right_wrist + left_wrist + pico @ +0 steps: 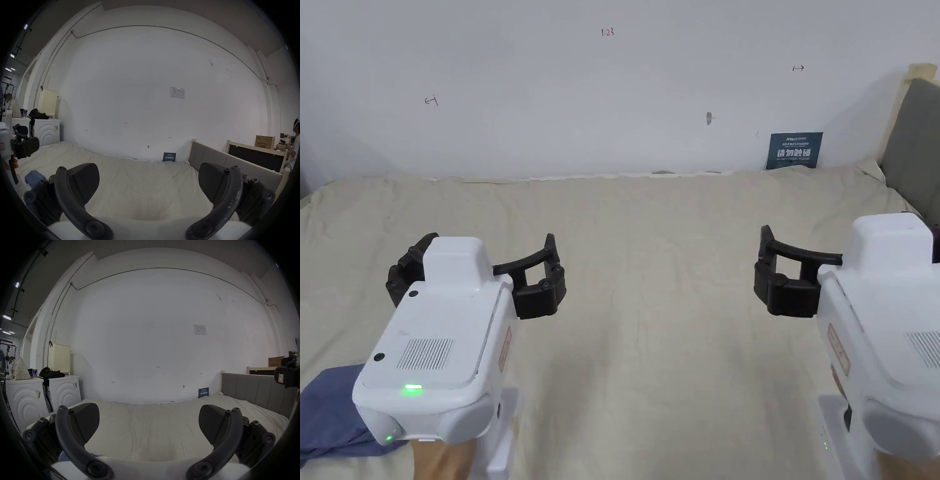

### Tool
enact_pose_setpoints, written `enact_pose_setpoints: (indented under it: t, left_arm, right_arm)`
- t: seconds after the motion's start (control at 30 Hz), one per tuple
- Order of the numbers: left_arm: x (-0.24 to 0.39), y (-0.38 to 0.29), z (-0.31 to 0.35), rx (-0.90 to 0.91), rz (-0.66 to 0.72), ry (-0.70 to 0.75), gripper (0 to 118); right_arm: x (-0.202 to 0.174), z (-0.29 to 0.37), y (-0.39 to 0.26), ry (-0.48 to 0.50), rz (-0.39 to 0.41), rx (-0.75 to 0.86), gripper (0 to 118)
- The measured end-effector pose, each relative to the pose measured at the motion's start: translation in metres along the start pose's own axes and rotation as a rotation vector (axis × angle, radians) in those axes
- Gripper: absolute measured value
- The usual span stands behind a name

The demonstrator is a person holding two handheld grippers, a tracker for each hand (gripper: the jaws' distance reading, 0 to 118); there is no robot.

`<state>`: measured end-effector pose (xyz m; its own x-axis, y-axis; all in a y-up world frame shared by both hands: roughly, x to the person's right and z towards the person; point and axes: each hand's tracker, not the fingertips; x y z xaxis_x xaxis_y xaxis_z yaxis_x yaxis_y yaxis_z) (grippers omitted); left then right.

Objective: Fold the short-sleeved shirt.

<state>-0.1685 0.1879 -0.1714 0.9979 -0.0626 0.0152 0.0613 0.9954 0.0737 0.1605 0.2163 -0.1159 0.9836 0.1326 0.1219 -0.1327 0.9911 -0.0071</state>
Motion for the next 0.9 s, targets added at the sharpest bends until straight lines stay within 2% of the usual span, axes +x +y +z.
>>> enact_pose_setpoints:
  t: [0.4,0.83,0.9]
  left_arm:
    - [-0.0008,-0.0017,0.0000,-0.005,0.002,-0.008,118]
    - [-0.0006,-0.0046,-0.0017,-0.008,-0.012,-0.009,118]
    - [-0.0008,-0.0042,-0.0016,-0.009,-0.012,-0.009,118]
  right_arm:
    - [-0.0021,-0.0005,0.0017,-0.022,-0.002,0.001,118]
    - [-0.0054,-0.0018,0.0030,-0.004,-0.001,-0.011,118]
    - [-0.0076,-0.0029,0.0026,-0.020,-0.033,-0.047,118]
